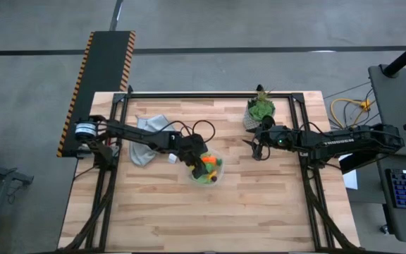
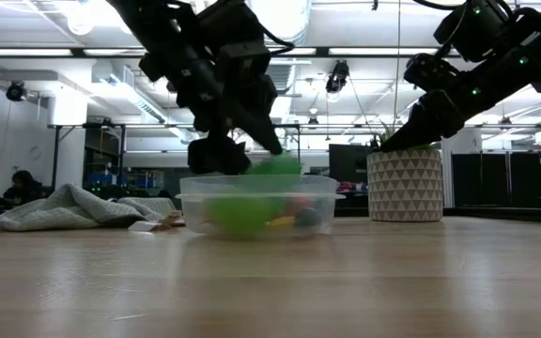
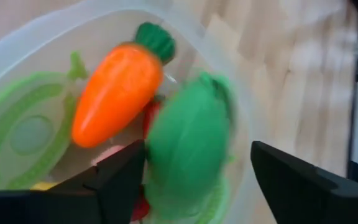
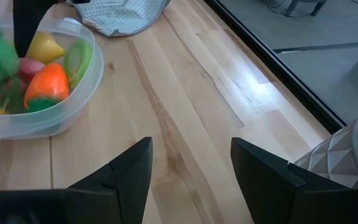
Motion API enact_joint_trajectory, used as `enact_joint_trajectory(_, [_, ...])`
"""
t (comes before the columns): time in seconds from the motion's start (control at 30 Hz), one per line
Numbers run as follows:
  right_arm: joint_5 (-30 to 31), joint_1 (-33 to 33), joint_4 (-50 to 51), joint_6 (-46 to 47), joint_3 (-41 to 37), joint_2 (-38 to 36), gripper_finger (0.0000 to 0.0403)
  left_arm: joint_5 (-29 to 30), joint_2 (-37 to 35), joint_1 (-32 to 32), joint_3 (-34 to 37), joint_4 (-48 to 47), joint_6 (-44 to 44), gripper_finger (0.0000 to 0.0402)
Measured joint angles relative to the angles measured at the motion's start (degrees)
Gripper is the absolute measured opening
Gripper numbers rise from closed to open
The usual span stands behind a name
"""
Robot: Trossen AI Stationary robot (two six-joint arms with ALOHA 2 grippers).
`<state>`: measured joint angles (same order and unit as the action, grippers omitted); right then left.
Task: Pick and placing Produce into tupperware
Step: Put the green corn into the transparent bin, then return to Home Position
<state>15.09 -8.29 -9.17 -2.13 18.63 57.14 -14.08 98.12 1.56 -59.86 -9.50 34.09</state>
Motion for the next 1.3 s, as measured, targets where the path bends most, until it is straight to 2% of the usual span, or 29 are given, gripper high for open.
enact_joint_trajectory(0.17, [0.00, 0.00, 0.00, 0.00, 0.00, 0.00, 0.0210, -3.36, -0.73, 0.00, -0.80, 1.87, -0.43, 0.0300])
enact_joint_trajectory(0.43, [0.00, 0.00, -0.03, 0.13, 0.00, 0.00, 0.0210, -2.71, -3.60, -0.02, -1.81, 1.81, -3.29, 0.0306])
enact_joint_trajectory(0.53, [-0.01, 0.01, -0.08, 0.13, 0.00, 0.02, 0.0210, 0.57, -5.22, -0.27, -2.27, 3.13, -6.39, 0.0305])
enact_joint_trajectory(0.67, [-0.74, 0.02, -1.03, 0.55, 0.00, 0.02, 0.0210, 9.41, -8.56, -1.60, -2.25, 6.13, -17.98, 0.0294])
enact_joint_trajectory(0.8, [-9.44, 0.14, -7.62, 0.66, -0.02, -0.54, 0.0210, 19.61, -13.19, -3.91, -2.03, 9.62, -30.48, 0.0278])
enact_joint_trajectory(0.93, [-21.97, 0.44, -16.96, 0.68, 0.06, -2.20, 0.0210, 22.85, -18.08, -5.32, -1.51, 12.55, -37.91, 0.0263])
enact_joint_trajectory(1.03, [-25.92, 0.94, -16.99, -0.18, 0.46, -5.74, 0.0210, 25.08, -22.14, -5.79, 0.15, 13.56, -40.88, 0.0253])
enact_joint_trajectory(1.17, [-24.79, 1.30, -10.36, -0.78, 0.62, -14.37, 0.0210, 28.61, -27.53, -5.81, 5.05, 16.26, -43.41, 0.0242])
enact_joint_trajectory(1.3, [-23.88, 2.40, 1.49, 0.10, 0.60, -25.81, 0.0210, 29.52, -32.65, -5.81, 11.55, 22.60, -43.52, 0.0237])
